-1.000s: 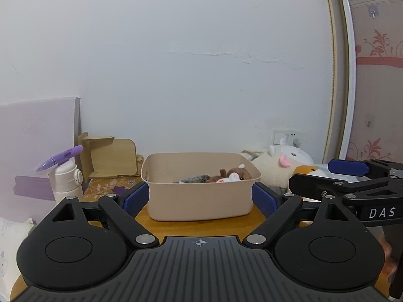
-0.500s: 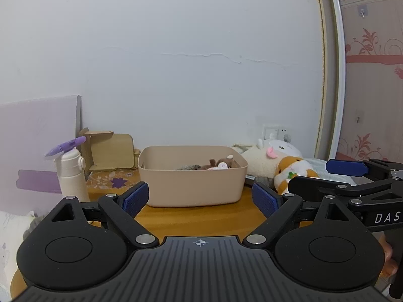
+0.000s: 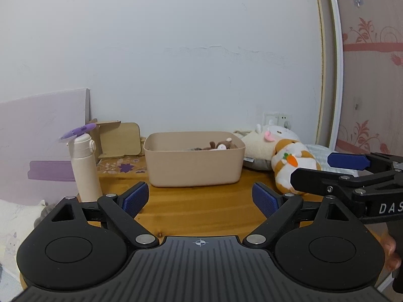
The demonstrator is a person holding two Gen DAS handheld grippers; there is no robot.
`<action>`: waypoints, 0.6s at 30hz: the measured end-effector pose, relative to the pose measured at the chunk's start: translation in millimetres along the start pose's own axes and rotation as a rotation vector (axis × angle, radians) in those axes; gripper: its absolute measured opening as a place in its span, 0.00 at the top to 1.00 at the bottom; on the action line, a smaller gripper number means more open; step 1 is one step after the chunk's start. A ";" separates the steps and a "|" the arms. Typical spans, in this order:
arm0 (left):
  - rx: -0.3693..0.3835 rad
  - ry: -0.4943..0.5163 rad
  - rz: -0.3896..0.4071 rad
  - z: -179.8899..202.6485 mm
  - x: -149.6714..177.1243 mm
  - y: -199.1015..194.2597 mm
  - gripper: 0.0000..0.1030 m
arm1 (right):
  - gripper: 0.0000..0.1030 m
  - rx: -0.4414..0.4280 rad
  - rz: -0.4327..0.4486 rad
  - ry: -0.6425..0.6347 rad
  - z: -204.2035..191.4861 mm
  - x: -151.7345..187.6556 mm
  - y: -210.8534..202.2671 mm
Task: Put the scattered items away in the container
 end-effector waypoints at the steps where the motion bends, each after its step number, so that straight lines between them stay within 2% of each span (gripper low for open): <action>1: 0.003 0.001 -0.001 0.9 1.7 -2.1 0.12 | 0.00 -0.001 -0.001 0.003 0.3 2.0 -1.7; 18: 0.046 -0.023 -0.033 7.6 36.4 -43.5 0.12 | 0.00 -0.002 -0.020 0.015 -5.0 32.5 -47.0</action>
Point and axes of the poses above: each gripper's, at about its wrist camera, not at the fingertips, and y roughly the way its jaws point, z to its right, x to its underside, the point moved 4 cm from there along y, roughly the way its jaws point, and after that the axes turned 11 degrees about -z, right-handed, at the moved point
